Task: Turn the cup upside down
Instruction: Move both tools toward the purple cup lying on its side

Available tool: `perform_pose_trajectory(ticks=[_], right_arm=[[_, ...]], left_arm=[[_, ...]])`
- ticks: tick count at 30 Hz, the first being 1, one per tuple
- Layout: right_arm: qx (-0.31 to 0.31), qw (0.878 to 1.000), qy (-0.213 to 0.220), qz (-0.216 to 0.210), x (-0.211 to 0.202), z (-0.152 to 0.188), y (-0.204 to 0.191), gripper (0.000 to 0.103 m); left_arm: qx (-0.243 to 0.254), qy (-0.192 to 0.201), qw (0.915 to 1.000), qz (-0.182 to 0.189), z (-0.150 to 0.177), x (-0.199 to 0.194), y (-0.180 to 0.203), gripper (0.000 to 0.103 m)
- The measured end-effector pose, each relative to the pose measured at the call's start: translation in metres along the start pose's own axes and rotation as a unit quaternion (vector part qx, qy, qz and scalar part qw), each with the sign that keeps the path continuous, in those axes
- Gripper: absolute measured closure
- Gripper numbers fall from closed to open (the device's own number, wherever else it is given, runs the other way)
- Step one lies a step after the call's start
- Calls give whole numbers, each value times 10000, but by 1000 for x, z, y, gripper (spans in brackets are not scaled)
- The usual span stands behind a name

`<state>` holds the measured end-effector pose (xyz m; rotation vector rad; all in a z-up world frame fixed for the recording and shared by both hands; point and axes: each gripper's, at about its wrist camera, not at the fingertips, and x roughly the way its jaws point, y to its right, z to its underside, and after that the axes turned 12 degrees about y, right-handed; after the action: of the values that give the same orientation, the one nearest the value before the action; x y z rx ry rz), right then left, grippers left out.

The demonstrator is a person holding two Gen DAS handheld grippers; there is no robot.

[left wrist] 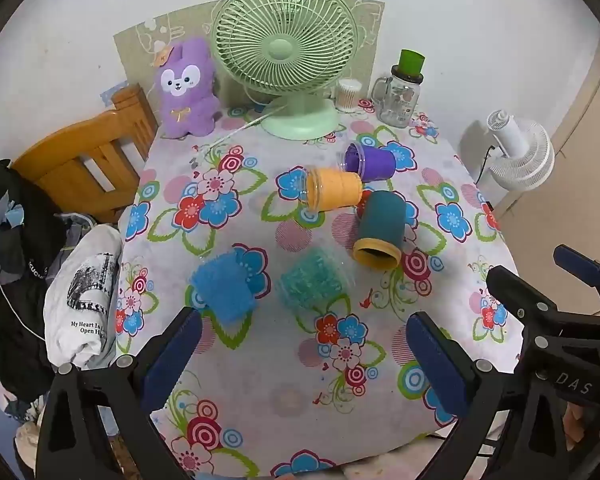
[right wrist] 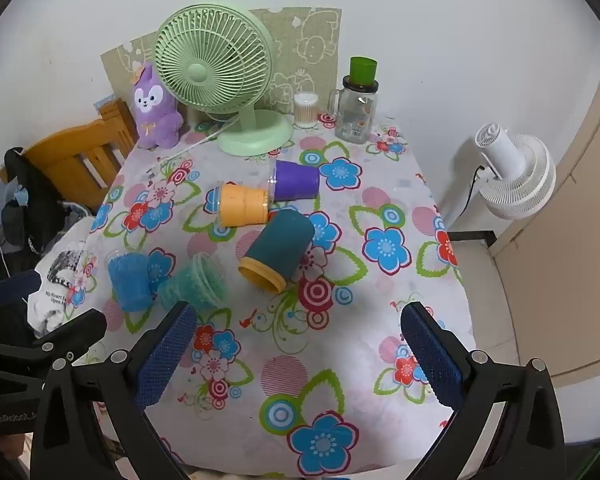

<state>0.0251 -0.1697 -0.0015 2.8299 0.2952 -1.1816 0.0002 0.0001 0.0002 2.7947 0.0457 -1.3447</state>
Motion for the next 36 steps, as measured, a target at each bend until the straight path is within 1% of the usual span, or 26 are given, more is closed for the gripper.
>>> perform_pose_trajectory(ticks=[8,9,18,33,36], right_arm=[[49,10000,-33,-28,1,-1,1,0],[42,10000,-27,-27,-1,-2,0,0],[-108,9999,-12,-79,2,1,-6,0],[-109,9998,23,-147,4,0,-10,1],[-98,9998,36,-140,4,-2,-9,1]], left_arm=[[4,60,10000,0,-3,1,0,0],[-8,72,10000,-46,3,-3,-2,0],[-34,45,10000,-74,7,-3,-7,0],[-30,33,9999,-105,3,0,-14,0],[-98,53,9999,-97,2,-1,-15,0]])
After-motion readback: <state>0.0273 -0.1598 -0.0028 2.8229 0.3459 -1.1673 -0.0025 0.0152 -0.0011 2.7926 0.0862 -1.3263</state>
